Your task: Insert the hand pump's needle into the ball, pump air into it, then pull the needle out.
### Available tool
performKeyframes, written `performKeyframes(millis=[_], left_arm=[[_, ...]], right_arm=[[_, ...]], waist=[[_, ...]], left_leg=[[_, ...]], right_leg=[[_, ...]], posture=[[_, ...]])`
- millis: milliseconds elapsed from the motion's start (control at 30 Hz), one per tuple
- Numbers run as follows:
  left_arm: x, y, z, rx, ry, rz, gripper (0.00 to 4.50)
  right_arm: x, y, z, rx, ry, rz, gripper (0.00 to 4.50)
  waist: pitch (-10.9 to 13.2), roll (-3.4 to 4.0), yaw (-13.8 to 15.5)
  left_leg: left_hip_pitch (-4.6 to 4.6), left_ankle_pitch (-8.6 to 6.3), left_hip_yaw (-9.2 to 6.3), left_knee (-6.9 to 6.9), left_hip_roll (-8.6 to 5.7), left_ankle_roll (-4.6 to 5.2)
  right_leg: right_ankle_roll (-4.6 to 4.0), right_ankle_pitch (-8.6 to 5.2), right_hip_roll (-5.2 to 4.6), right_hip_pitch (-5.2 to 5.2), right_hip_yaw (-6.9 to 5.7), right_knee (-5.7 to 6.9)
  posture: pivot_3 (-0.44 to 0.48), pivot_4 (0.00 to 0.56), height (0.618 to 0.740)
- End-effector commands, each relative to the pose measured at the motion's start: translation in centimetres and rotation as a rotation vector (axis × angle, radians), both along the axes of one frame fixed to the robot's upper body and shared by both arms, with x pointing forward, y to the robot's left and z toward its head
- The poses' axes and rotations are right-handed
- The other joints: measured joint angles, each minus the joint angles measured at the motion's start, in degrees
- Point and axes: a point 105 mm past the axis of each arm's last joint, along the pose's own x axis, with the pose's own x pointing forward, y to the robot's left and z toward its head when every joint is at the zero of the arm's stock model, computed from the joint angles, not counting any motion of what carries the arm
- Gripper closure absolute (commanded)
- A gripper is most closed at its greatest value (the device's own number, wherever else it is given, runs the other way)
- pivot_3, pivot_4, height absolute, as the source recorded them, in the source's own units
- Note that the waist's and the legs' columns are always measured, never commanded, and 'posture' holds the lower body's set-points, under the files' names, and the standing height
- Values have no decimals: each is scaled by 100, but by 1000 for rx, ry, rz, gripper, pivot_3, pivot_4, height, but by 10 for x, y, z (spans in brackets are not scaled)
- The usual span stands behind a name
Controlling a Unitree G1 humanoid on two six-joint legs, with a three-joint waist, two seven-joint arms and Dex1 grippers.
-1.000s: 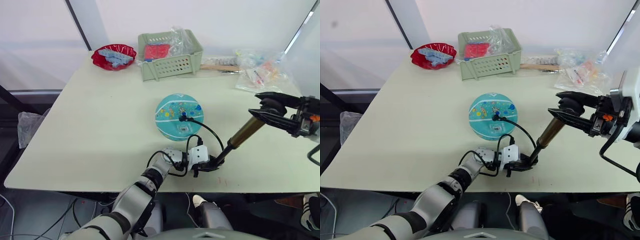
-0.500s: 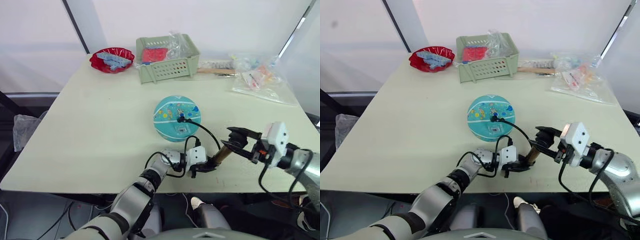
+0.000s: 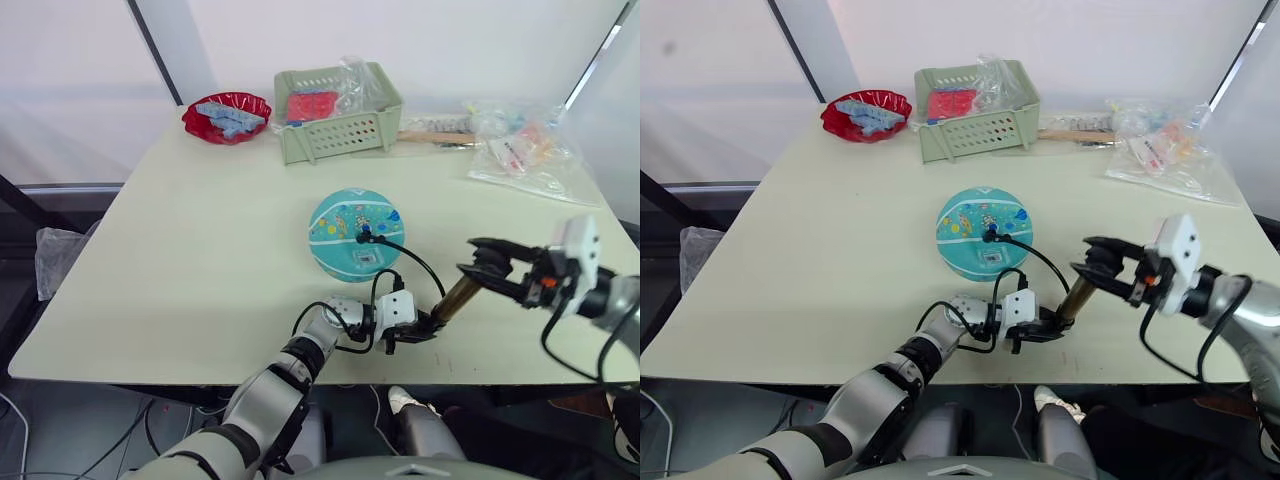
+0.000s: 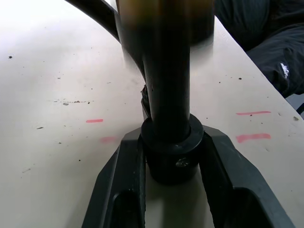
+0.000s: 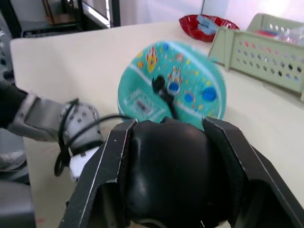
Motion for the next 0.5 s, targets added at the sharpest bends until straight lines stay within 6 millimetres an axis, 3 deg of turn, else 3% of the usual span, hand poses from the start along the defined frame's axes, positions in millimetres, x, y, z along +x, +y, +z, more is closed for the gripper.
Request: performKeyframes(millis=[33, 300, 400, 500], left_arm=[[-31, 37, -55, 218, 167, -25, 3419], [-30, 38, -54, 215, 168, -25, 3419], [-30, 38, -54, 213, 168, -25, 3419], [-31, 36, -54, 208, 168, -27, 3419]], right_arm=[[-3, -14, 51, 17, -153, -48, 2831], [-14, -8, 99, 41, -213, -14, 2831], [-13, -8, 91, 19, -181, -22, 2831], [-10, -4, 54, -30, -82, -19, 2831]], waist=[[1, -1, 0], [4, 5, -6], [3, 6, -1], [-7, -4, -1]], left_leg=[[-1, 0, -1, 0, 0, 0], [-22, 0, -1, 4, 1, 0], [-36, 0, -6, 4, 1, 0], [-38, 0, -6, 3, 1, 0]], right_leg=[[0, 0, 0, 0, 0, -1], [1, 1, -2, -19, 0, -1], [1, 1, -1, -30, -4, 0], [21, 13, 1, -33, -4, 0]], posture=[[0, 150, 736], [0, 150, 736], [0, 150, 736], [0, 150, 736]])
